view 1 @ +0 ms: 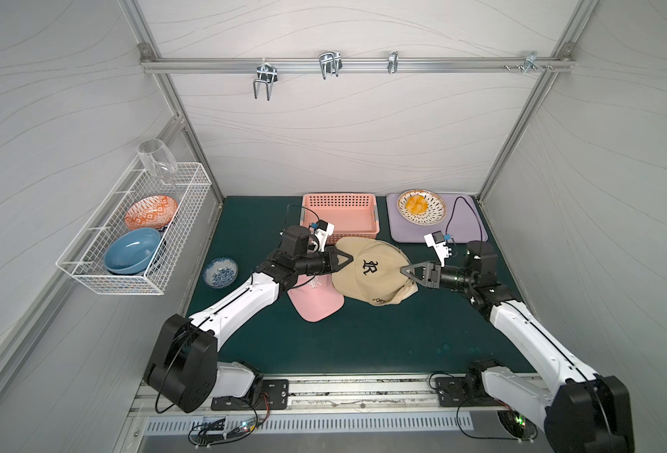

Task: Turn the baseball cap inside out
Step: Turn over the baseball cap.

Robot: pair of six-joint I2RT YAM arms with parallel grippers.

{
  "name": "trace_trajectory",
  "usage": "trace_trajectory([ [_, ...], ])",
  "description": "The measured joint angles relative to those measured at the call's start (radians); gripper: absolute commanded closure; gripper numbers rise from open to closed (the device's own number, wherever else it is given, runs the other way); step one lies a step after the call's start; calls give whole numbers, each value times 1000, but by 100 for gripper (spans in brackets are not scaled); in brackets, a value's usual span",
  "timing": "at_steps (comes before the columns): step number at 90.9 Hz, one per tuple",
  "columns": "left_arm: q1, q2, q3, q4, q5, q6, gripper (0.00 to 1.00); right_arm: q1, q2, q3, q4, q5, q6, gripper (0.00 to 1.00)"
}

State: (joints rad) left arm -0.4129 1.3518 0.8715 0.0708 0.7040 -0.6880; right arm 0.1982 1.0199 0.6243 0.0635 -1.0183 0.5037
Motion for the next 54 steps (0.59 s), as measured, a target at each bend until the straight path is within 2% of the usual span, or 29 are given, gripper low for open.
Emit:
trace_trajectory([
  [16,49,-11,-11,46,169,-27,100,-10,-3,12,-69,-21,-50,99],
  [25,64,-13,-11,74,221,-55,100,-10,3,27,-89,-20,-69,85],
  [33,74,-24,-12,77,229,-69,100,0,6,42,-127,2,-98,55],
  [35,86,-30,-13,73,222,-72,100,1,3,45,-139,21,-103,51],
  [46,153,-55,-13,65,170,-76,100,29,2,65,-208,122,-161,45],
  [54,163,-68,-14,64,143,-87,100,55,0,66,-235,182,-182,43],
])
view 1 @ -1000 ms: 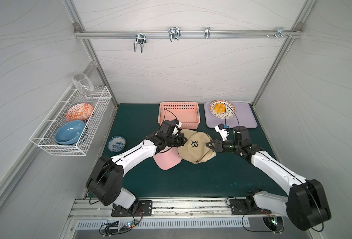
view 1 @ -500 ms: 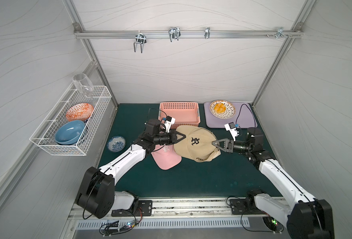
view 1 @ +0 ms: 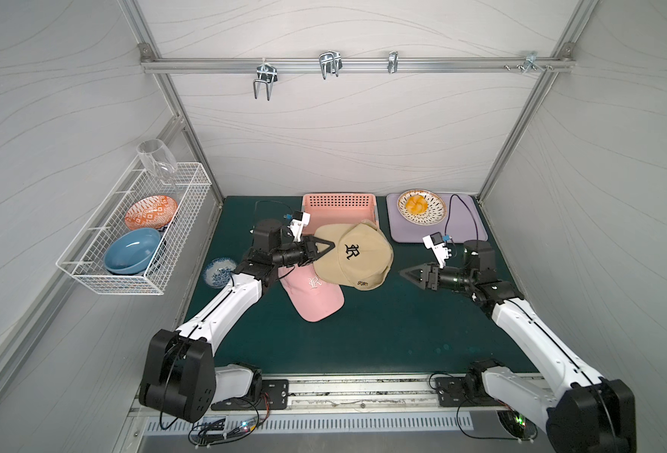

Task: Turn the baseball cap inside out
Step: Turn over the baseball cap.

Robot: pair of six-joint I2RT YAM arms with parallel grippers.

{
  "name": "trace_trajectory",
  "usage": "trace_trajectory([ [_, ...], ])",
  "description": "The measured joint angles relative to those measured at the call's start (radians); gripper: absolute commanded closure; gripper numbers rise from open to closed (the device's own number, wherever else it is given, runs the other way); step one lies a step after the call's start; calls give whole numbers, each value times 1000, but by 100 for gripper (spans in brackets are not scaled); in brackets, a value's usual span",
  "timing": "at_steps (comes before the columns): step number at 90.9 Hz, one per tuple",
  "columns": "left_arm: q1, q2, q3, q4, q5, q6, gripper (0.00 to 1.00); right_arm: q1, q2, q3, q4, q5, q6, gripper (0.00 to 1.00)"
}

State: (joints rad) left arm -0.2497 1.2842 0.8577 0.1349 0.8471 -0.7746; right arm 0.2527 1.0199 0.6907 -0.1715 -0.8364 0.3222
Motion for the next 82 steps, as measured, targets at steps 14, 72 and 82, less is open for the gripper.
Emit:
trace_trajectory([
  [14,-2,-5,-2,6,-3,-31,100,31,4,0,-21,75,-15,40],
  [72,-26,-4,-18,57,-19,-71,100,200,117,43,51,311,31,35],
  [82,-30,-4,-18,59,-23,-78,100,203,124,43,51,374,53,39],
])
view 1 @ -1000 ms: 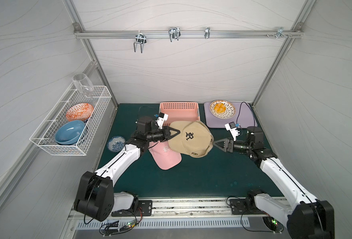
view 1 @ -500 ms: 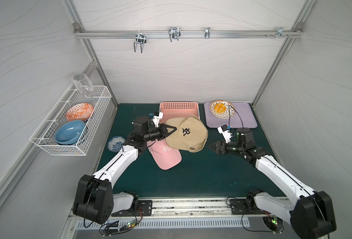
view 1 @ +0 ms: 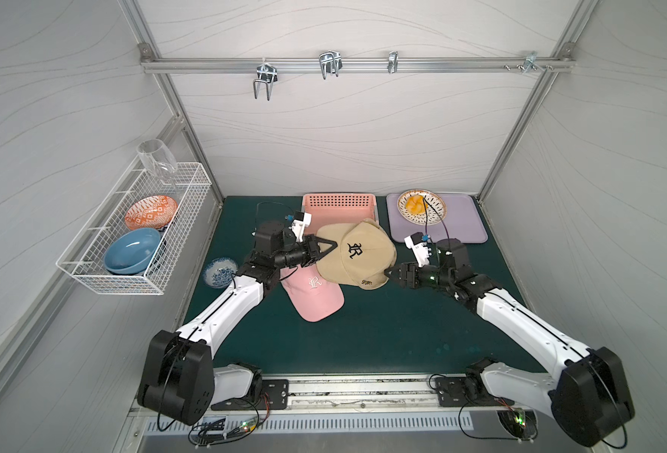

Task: Turn the baseball cap inside out
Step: Turn over the baseball cap.

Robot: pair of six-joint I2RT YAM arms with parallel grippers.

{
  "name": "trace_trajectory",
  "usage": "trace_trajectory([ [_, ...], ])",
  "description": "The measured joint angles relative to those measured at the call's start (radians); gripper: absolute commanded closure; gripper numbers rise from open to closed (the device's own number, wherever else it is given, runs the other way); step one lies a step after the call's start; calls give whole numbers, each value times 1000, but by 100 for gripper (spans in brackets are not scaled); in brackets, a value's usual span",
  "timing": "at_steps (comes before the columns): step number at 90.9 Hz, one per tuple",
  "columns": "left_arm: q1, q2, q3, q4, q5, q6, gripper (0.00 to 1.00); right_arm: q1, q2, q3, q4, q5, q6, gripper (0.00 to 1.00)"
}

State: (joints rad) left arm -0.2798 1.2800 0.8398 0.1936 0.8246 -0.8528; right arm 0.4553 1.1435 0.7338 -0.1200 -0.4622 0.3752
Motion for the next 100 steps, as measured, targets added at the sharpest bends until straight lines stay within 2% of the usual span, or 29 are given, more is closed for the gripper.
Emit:
trace_trajectory([
  [14,-3,0,-5,32,-2,-30,100,3,11,-1,16,62,23,42],
  [30,-5,0,-19,84,-2,-72,100,5,39,-1,77,68,48,45],
  [41,-5,0,-23,116,-1,-96,100,5,73,-1,121,63,66,51],
  [57,-6,0,-25,155,-2,-121,100,6,113,-1,147,61,89,72],
  [66,-8,1,-27,181,-1,-134,100,6,116,-1,159,57,95,92],
  [72,-8,1,-34,206,-1,-151,100,-2,114,-3,182,33,105,100],
  [85,-8,8,-54,276,0,-201,100,-62,58,-57,277,-78,150,100],
  [100,-4,46,-75,426,1,-318,100,-112,-79,-92,367,-214,216,100],
])
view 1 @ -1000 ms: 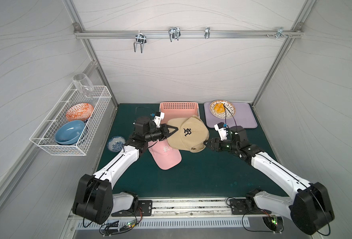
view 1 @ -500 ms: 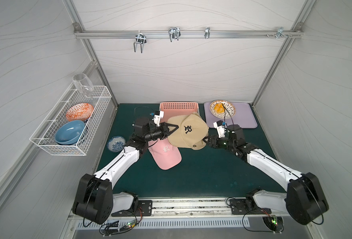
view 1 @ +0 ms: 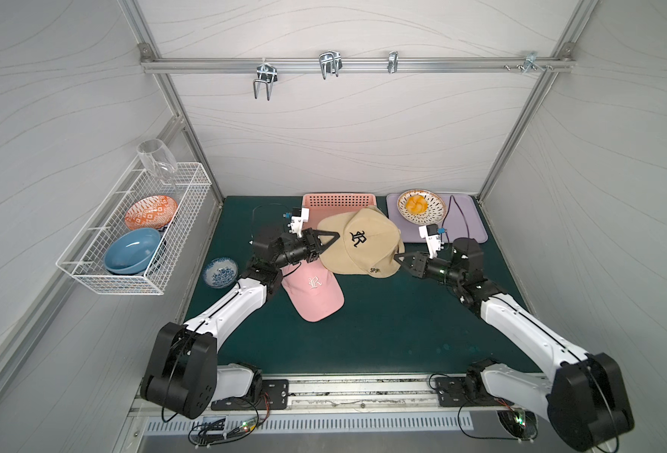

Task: Turn the baseball cap inside out
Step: Turn over the baseball cap.

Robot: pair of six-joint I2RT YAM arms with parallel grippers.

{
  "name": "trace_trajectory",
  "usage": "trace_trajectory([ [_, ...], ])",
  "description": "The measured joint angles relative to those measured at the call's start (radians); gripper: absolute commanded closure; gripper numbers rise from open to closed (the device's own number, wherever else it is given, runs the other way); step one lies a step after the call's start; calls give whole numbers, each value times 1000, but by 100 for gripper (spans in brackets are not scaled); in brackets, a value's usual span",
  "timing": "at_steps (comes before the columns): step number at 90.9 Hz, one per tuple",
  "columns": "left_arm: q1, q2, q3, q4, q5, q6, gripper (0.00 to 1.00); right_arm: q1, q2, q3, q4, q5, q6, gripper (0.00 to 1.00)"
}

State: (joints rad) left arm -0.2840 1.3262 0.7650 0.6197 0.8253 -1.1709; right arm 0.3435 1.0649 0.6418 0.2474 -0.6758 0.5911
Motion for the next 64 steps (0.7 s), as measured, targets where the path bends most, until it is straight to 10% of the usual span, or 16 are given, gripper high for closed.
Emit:
trace_trajectory([
  [64,23,170,-84,650,-6,-486,100,-40,-239,31,348,-211,330,100],
])
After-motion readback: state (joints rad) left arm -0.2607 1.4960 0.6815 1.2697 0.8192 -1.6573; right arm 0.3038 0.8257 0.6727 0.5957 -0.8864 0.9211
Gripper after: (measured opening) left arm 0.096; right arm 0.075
